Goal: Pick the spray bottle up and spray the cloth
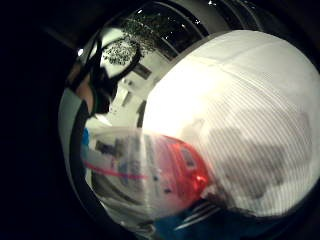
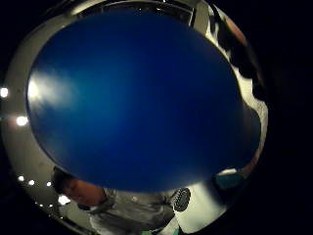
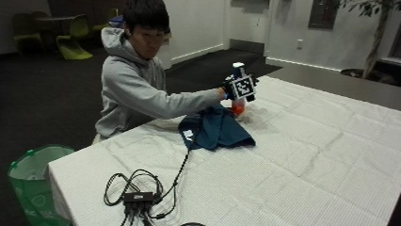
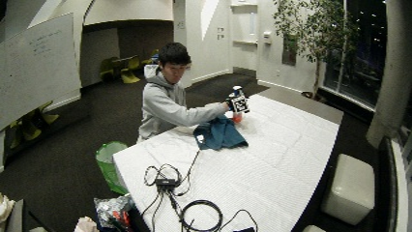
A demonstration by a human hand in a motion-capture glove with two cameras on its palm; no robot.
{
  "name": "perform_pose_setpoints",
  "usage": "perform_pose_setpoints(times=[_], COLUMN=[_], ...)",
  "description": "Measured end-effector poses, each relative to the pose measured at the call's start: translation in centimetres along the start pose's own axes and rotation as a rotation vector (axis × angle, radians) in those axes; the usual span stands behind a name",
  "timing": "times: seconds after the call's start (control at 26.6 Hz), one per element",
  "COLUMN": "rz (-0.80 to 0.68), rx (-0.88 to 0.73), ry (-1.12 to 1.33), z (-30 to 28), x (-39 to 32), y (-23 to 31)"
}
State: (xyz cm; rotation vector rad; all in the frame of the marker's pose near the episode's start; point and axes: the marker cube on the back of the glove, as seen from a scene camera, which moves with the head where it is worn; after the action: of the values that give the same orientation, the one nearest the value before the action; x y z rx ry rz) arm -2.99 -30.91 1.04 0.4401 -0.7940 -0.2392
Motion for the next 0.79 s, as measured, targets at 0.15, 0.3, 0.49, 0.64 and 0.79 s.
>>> perform_pose_setpoints(times=[0.15, 0.3, 0.49, 0.64, 0.79], rz=[0.0, -0.01, -0.021, -0.025, -0.03], rx=[0.103, 0.001, -0.034, -0.035, 0.053], ry=[0.077, -0.007, -0.001, -0.072, -0.063], z=[-1.9, -3.7, -5.2, -5.6, -5.9], x=[0.4, -1.8, -3.0, -4.8, -5.4], y=[0.5, 3.7, 6.0, 7.3, 7.2])
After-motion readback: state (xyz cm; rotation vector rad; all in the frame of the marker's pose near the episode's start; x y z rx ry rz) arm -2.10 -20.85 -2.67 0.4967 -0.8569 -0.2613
